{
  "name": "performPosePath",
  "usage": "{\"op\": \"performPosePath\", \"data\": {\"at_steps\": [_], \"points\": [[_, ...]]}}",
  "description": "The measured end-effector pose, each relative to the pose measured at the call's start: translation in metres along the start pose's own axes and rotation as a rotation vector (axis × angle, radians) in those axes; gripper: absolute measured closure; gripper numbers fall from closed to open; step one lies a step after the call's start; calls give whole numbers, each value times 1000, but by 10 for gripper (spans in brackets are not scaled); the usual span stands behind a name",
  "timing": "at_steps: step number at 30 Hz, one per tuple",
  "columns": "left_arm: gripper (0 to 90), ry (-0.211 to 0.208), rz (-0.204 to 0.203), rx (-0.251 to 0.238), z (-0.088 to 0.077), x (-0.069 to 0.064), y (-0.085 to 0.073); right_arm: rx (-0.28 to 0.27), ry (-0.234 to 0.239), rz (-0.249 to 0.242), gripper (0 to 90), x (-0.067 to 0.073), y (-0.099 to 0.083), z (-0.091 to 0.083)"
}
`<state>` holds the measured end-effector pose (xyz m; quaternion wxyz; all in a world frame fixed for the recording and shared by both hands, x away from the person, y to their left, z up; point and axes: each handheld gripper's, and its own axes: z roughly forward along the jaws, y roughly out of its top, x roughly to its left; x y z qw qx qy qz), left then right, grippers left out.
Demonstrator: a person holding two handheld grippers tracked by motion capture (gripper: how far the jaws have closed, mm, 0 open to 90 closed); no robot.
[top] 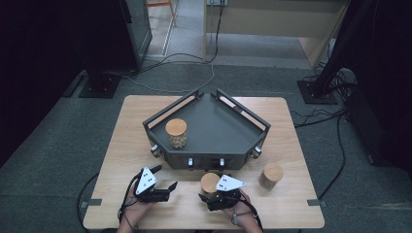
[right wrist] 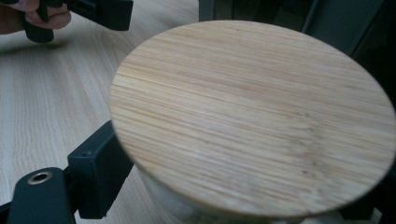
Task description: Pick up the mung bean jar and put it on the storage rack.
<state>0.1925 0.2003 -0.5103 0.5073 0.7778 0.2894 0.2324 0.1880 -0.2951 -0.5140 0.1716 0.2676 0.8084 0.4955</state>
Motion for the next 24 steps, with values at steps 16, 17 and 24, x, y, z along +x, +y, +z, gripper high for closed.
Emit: {"op": "performPosePath", "data": {"at_steps": [16, 17, 24], "points": [[123, 2, -3, 9, -2, 2, -1, 17, -25, 0, 249, 6, 4, 1], [123, 2, -3, 9, -1, 1, -1, 19, -26, 1, 249, 6, 5, 1], [123, 0, 3, 22, 0, 1, 0, 21, -57, -2, 251, 11, 6, 0]]}}
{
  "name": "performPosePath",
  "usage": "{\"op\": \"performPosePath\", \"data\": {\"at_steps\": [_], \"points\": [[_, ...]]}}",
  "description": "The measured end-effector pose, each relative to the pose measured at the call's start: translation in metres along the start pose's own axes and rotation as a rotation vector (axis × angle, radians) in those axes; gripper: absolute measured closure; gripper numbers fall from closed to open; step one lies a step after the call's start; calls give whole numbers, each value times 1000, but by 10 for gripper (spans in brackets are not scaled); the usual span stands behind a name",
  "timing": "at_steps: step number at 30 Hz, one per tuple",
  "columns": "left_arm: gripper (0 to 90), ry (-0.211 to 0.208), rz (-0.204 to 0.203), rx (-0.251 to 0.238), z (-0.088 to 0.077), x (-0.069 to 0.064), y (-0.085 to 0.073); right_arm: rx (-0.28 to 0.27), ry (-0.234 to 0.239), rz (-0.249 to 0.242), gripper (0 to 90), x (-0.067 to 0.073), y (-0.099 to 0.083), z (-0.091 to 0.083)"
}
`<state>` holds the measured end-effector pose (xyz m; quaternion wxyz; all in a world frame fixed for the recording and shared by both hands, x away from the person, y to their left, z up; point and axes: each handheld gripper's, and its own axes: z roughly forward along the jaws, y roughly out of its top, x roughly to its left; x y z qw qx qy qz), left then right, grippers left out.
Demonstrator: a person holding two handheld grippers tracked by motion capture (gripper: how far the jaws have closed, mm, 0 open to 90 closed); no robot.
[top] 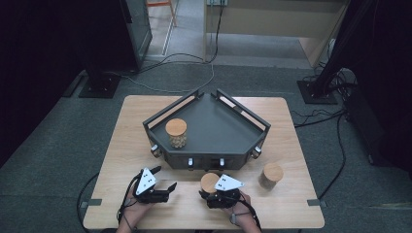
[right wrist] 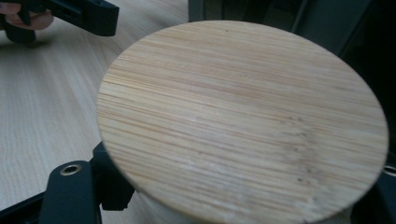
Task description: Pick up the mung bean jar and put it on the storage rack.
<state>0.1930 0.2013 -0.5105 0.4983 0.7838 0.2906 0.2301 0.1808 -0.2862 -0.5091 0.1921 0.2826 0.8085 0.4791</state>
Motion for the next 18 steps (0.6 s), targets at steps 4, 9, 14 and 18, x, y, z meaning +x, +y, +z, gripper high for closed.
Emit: {"op": "performPosePath", "data": {"at_steps": [4, 9, 14, 18], "points": [[122, -1, 7, 6, 1, -1, 1, -15, -15, 25, 251, -1, -3, -3], [123, -2, 9, 9, 2, -2, 1, -31, -17, 51, 251, -3, -5, -5], [123, -1, 5, 7, 1, -1, 0, -27, -16, 64, 252, -5, -5, -5], [123, 4, 6, 7, 1, -2, 1, -5, -23, 54, 251, -3, -1, -4]]}}
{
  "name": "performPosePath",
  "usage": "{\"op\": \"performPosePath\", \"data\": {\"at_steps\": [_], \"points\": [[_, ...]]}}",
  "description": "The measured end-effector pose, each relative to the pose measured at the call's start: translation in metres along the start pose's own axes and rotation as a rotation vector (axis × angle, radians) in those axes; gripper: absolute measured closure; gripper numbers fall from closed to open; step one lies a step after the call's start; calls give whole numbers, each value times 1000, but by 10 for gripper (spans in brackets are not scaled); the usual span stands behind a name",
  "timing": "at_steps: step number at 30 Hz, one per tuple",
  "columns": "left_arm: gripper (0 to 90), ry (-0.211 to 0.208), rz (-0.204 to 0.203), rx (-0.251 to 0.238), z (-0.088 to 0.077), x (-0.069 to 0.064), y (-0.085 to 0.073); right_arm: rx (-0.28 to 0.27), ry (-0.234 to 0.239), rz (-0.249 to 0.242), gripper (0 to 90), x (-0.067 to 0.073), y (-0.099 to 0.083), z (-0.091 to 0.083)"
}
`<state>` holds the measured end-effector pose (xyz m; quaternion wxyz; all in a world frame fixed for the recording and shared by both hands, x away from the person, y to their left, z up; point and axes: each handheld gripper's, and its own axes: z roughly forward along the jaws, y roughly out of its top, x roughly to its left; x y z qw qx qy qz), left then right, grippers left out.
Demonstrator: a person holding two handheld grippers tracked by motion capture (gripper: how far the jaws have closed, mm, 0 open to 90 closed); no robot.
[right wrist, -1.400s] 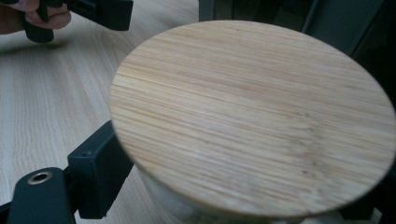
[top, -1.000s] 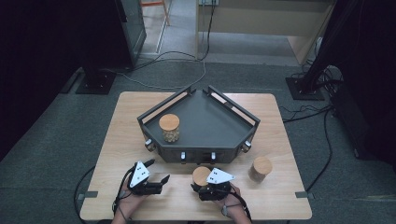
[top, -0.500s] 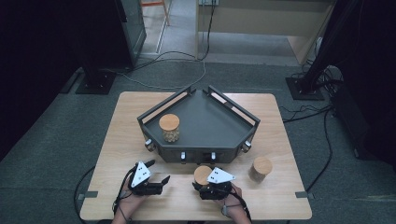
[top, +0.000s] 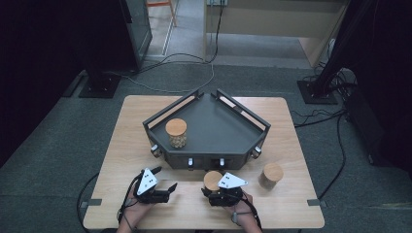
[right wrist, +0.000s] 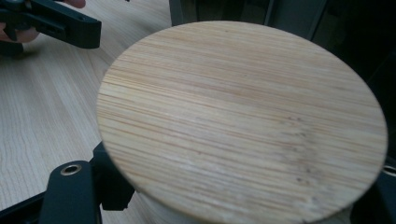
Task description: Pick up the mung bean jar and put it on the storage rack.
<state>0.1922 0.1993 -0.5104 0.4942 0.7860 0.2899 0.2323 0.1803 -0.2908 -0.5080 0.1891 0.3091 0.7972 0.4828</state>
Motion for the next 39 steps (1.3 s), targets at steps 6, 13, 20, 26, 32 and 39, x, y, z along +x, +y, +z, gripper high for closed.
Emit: {"op": "performPosePath", "data": {"at_steps": [6, 13, 20, 26, 32, 39], "points": [[123, 1, 7, 8, 1, 0, 0, 3, -5, 21, 251, 1, 5, -2], [122, -8, 13, 25, 5, -1, 1, 3, -5, 20, 251, -1, 12, -6], [123, -4, 9, 33, 6, -1, 2, -6, 2, 30, 251, -7, 21, -13], [122, 5, 4, 40, 6, -1, 2, -6, 9, 25, 251, -6, 27, -17], [123, 6, 10, 49, 8, -3, 3, -7, 29, 44, 251, -9, 31, -17], [123, 6, 6, 48, 8, -3, 3, -2, 25, 25, 251, -7, 35, -19]]}}
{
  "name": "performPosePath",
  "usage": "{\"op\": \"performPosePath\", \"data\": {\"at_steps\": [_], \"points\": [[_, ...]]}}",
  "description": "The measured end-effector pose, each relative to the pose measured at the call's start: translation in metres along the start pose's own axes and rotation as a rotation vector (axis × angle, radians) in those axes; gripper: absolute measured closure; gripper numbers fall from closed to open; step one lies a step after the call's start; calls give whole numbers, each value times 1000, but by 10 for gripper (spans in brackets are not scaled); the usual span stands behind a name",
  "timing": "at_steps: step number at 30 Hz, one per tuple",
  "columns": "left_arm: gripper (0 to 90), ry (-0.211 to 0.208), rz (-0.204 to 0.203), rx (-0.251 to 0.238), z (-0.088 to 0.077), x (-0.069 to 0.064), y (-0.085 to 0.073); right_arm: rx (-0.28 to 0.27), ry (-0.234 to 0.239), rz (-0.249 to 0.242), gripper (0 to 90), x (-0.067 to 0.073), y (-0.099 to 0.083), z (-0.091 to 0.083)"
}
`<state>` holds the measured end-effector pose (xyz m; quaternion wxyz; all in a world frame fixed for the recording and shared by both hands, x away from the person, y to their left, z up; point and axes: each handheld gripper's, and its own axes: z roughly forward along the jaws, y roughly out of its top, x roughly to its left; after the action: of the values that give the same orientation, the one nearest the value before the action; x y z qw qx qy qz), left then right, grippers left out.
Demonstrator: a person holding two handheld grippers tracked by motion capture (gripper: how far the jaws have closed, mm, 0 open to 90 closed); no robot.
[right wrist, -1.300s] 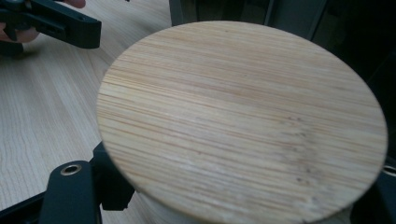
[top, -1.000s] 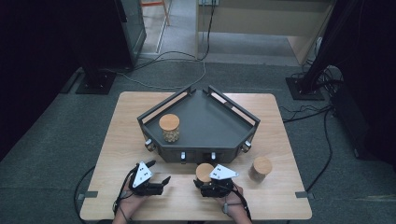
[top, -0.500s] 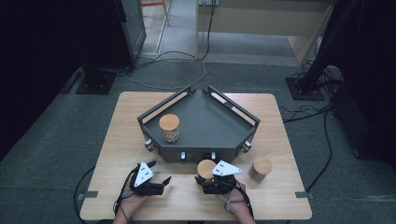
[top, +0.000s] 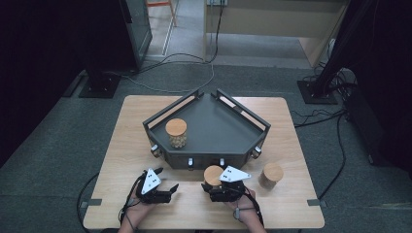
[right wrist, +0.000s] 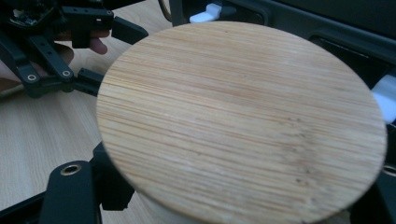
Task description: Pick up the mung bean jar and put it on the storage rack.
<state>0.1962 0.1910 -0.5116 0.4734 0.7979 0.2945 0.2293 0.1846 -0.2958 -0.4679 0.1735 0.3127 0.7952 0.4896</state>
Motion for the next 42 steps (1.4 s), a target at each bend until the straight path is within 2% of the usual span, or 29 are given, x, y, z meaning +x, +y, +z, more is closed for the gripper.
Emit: {"op": "performPosePath", "data": {"at_steps": [6, 10, 18, 24, 30, 42], "points": [[123, 1, 0, 2, 0, 0, 0, 9, 5, -10, 251, 2, 6, -2], [123, 3, 6, 6, 0, -1, 1, 7, 38, 21, 251, -5, 9, -4], [123, 4, 6, 7, 1, -1, 1, 8, 29, -7, 251, 0, 17, -6], [123, 3, 7, 9, 1, -1, 2, 17, 41, 5, 251, -3, 24, -8], [123, 3, 4, 9, 1, -1, 2, 23, 36, -3, 251, -3, 28, -10], [123, 5, -2, 9, 1, -1, 2, -2, 19, -19, 251, 0, 34, -14]]}}
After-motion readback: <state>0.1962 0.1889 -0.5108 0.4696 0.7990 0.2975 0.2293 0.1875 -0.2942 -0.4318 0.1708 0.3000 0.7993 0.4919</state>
